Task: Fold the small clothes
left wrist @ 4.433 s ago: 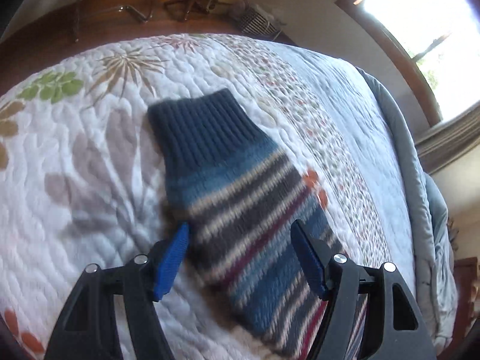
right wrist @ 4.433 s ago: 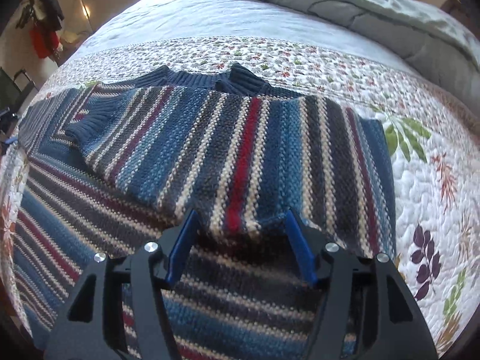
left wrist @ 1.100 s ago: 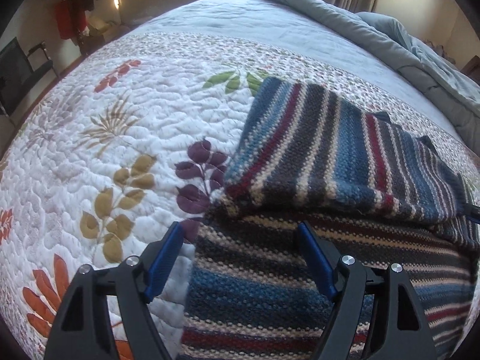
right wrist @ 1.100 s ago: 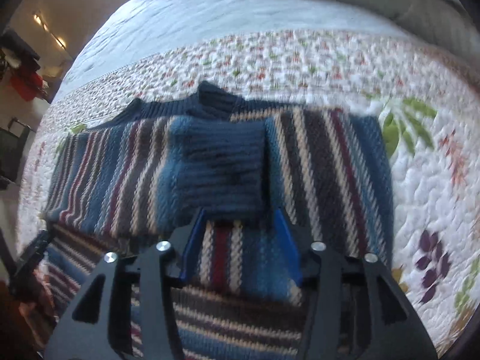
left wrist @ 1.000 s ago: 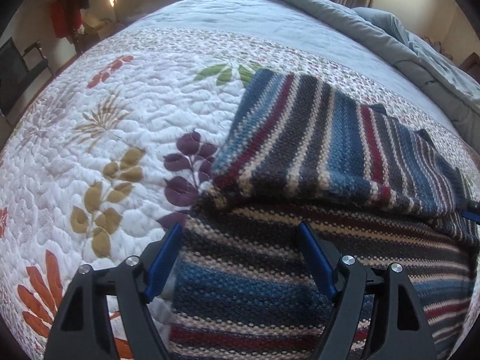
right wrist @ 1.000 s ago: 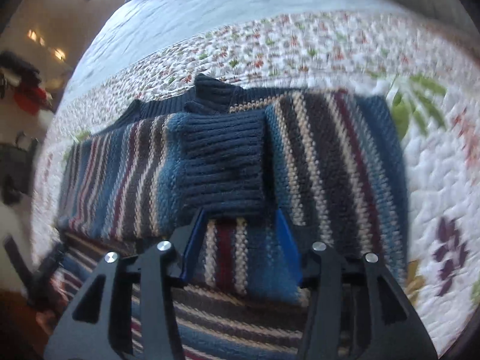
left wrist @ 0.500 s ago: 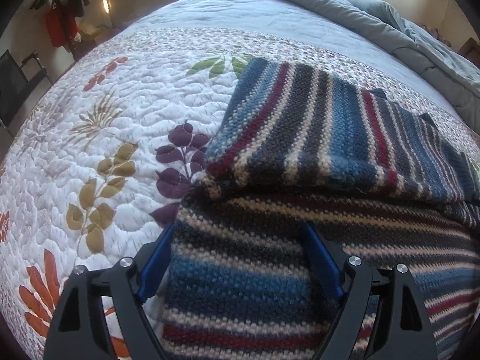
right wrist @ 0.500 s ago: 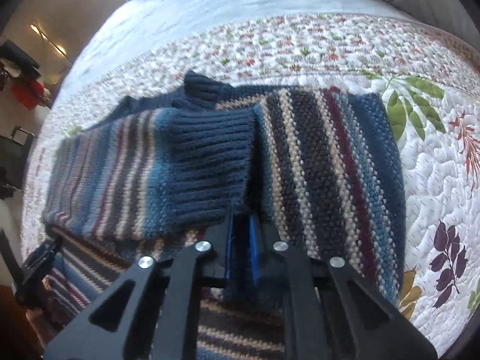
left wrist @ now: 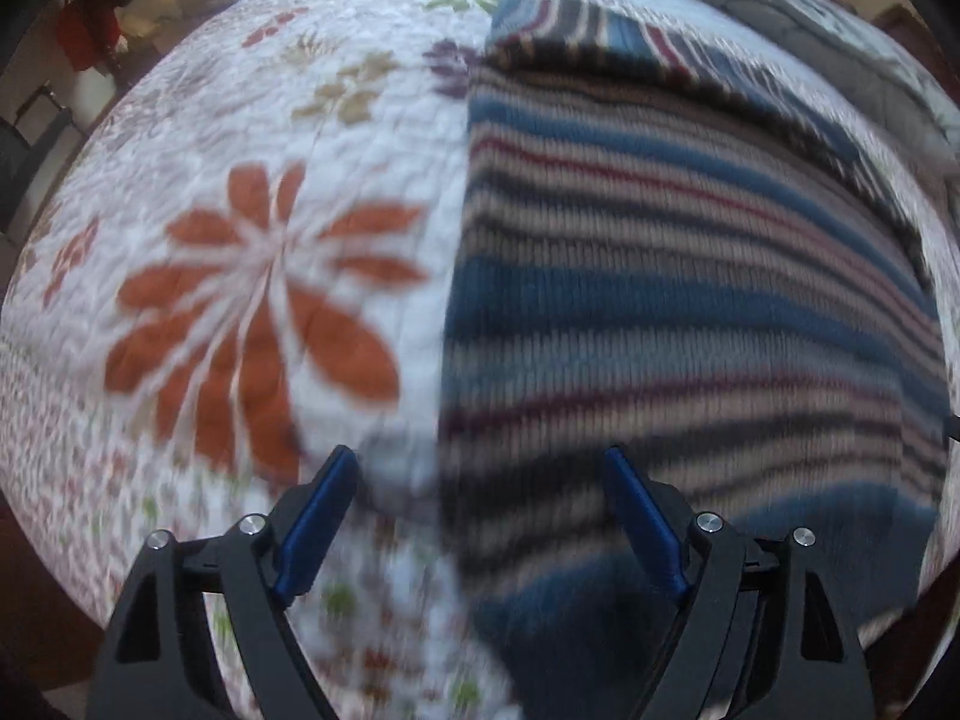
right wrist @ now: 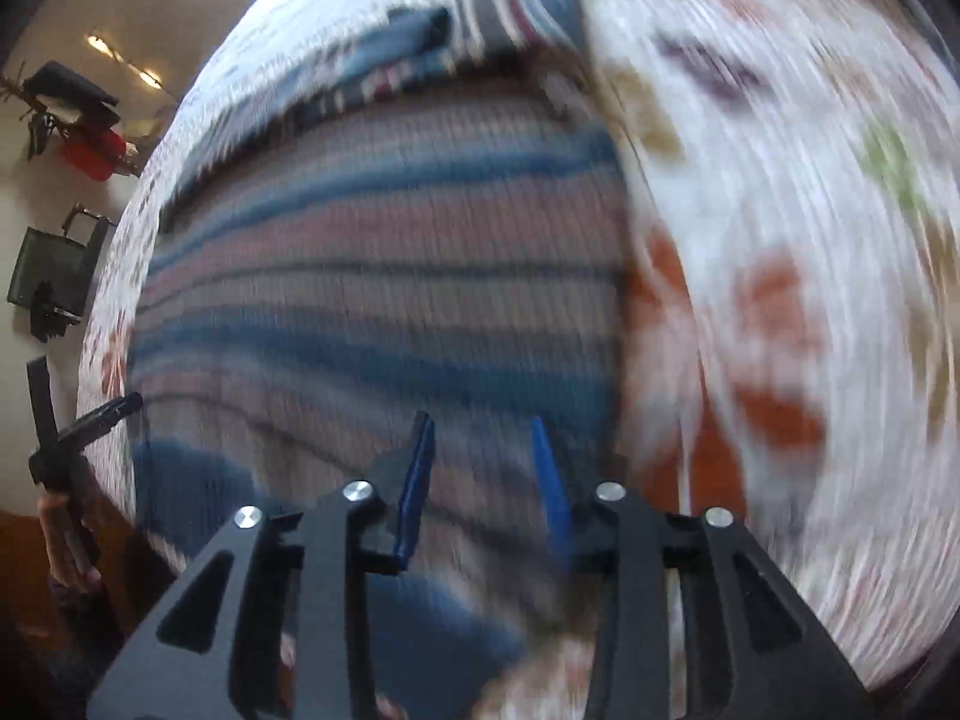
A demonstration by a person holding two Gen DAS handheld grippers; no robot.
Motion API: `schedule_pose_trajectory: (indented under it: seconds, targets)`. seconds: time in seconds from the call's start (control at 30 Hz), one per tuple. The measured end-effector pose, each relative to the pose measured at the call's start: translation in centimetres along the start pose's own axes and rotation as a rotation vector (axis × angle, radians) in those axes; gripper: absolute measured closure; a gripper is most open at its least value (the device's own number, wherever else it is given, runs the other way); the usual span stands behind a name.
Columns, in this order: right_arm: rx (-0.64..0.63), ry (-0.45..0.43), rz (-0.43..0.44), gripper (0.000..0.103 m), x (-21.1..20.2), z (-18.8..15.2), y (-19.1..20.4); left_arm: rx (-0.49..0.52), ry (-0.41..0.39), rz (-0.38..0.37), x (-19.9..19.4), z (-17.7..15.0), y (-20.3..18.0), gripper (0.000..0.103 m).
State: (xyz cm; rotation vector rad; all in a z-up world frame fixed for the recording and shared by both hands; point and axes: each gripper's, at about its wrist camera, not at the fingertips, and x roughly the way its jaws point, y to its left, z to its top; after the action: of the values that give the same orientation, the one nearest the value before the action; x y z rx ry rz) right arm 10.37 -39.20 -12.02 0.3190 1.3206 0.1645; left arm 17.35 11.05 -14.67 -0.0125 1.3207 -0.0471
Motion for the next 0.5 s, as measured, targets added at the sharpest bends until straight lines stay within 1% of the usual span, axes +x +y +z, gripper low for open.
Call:
schedule_pose_trajectory:
  seconds: [0.07, 0.1, 0.17, 0.23, 0.3, 0.4, 0.5]
  targets:
    - [-0.003, 0.006, -0.009, 0.067, -0.6, -3.7, -0.3, -0.003, 0.015, -0.007, -0.7, -1.8, 0.0, 0.018]
    - [-0.008, 0.005, -0.016, 0.066, -0.8, -4.6, -0.1, -0.003, 0.022, -0.02, -1.1, -2.8, 0.0, 0.018]
    - [-0.021, 0.005, -0.032, 0.059, -1.2, -7.0, 0.4, -0.002, 0.037, -0.035, -1.6, -3.9, -0.1, 0.018]
    - [-0.026, 0.015, -0.022, 0.059, -1.0, -8.0, 0.8, -0.004, 0.045, -0.041, -1.9, -5.0, -0.5, 0.018]
    - [-0.025, 0.017, -0.013, 0.059, -1.1, -9.1, 1.2, -0.008, 0.049, -0.063, -2.0, -6.0, -1.0, 0.018]
    - [-0.009, 0.035, 0.0, 0.059, -0.4, -9.7, 1.2, -0.032, 0.082, -0.117, -1.6, -7.3, -1.6, 0.018]
    - [0.012, 0.039, 0.018, 0.059, -0.3, -10.3, 1.2, -0.03, 0.084, -0.127, -1.6, -8.6, -2.8, 0.018]
